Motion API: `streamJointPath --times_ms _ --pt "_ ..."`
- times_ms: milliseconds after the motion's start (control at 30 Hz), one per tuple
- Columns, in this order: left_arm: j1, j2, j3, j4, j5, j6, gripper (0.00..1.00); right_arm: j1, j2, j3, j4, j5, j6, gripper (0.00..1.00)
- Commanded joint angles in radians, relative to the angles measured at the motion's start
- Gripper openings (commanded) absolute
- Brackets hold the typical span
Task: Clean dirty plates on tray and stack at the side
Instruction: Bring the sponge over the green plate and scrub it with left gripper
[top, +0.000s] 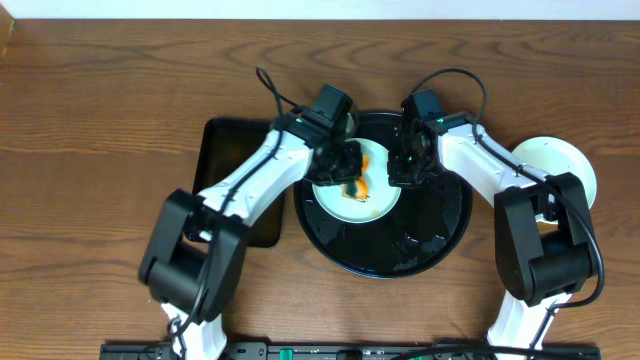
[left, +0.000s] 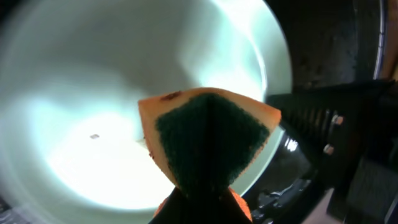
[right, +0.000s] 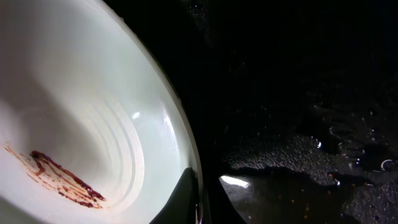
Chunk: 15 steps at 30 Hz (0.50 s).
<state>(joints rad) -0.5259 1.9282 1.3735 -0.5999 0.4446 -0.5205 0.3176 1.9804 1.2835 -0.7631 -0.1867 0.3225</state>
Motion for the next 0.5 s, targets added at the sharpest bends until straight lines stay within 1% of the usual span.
streamJointPath --times_ms 0,233,400,467 --pt "-0.018 0.042 0.005 0.037 0.116 -0.055 0.08 0.018 0.034 -0.035 -0.027 0.063 -0.005 0.01" --pt "-0.048 0.116 0.005 0.084 0.129 -0.129 0.07 0.018 0.033 -0.035 -0.027 0.063 -0.005 0.01" --pt "-0.062 0.155 0.005 0.101 0.128 -0.148 0.07 0.018 0.033 -0.035 -0.028 0.062 -0.005 0.01" --pt "-0.063 0.167 0.005 0.103 0.093 -0.147 0.08 0.018 0.033 -0.035 -0.030 0.063 -0.005 0.01"
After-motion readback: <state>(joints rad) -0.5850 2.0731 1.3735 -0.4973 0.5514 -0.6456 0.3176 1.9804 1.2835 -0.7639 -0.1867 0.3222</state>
